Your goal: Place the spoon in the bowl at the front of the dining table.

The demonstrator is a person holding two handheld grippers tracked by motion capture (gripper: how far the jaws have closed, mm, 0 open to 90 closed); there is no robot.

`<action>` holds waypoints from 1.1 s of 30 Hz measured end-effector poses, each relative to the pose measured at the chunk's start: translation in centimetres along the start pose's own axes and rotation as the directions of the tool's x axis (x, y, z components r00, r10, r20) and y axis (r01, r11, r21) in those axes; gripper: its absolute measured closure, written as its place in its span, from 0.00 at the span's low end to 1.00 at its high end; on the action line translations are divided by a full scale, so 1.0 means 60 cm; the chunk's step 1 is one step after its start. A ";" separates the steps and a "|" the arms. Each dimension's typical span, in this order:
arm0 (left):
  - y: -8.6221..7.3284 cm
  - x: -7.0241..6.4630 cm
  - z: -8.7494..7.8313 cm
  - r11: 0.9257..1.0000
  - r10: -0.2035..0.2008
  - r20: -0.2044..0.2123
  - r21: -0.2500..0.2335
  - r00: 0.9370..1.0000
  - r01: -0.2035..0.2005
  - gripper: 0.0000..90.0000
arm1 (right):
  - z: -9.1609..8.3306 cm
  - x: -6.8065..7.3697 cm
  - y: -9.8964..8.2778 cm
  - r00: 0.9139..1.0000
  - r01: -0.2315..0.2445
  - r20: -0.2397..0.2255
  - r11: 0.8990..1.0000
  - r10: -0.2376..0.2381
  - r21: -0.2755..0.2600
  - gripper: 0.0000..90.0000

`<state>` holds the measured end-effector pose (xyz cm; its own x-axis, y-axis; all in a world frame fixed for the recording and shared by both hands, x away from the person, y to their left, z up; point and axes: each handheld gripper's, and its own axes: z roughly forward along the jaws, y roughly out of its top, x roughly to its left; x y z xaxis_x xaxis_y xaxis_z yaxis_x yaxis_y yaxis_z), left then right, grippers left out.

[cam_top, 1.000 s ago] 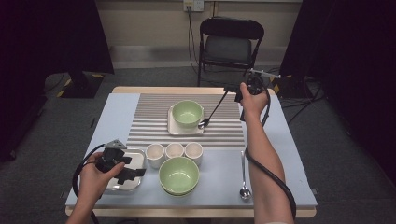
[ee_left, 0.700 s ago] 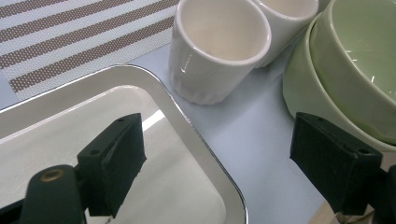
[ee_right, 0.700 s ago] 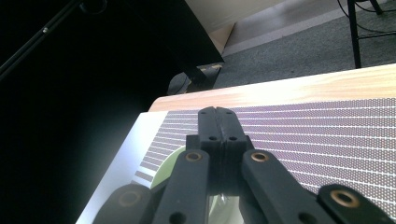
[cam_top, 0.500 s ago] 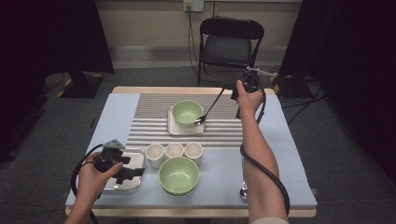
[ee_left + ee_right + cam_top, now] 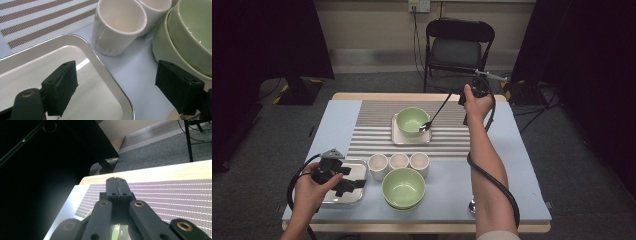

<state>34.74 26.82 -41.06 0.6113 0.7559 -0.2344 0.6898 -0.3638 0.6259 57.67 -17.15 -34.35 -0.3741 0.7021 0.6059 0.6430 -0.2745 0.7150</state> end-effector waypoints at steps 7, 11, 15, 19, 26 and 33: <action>0.000 -0.001 0.001 1.000 0.004 0.003 0.001 1.000 -0.004 0.19 | -0.006 0.006 0.008 1.000 0.004 0.007 1.000 -0.003 -0.009 1.00; 0.000 -0.002 0.001 1.000 -0.003 0.006 -0.004 1.000 0.003 0.19 | -0.005 0.009 0.012 1.000 0.010 0.008 1.000 -0.010 -0.014 1.00; 0.000 -0.002 0.001 1.000 0.001 0.004 -0.002 1.000 -0.001 0.19 | 0.001 0.010 0.011 1.000 0.010 0.011 1.000 -0.010 -0.018 1.00; 0.000 -0.001 0.002 1.000 0.008 0.005 0.005 1.000 -0.008 0.19 | 0.007 0.010 0.010 1.000 0.012 0.014 1.000 -0.011 -0.021 1.00; 0.000 0.000 0.001 1.000 0.004 0.004 0.000 1.000 -0.004 0.19 | 0.014 0.003 0.007 1.000 0.004 0.027 1.000 -0.004 -0.024 1.00; -0.001 0.001 0.001 1.000 0.001 0.002 -0.002 1.000 -0.001 0.19 | 0.020 0.001 0.003 0.999 0.004 0.034 1.000 -0.003 -0.027 1.00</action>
<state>34.75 26.85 -41.13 0.6129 0.7543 -0.2354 0.6885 -0.3637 0.6274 58.55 -16.38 -34.58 -0.3530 0.7246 0.5918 0.6230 -0.2898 0.7265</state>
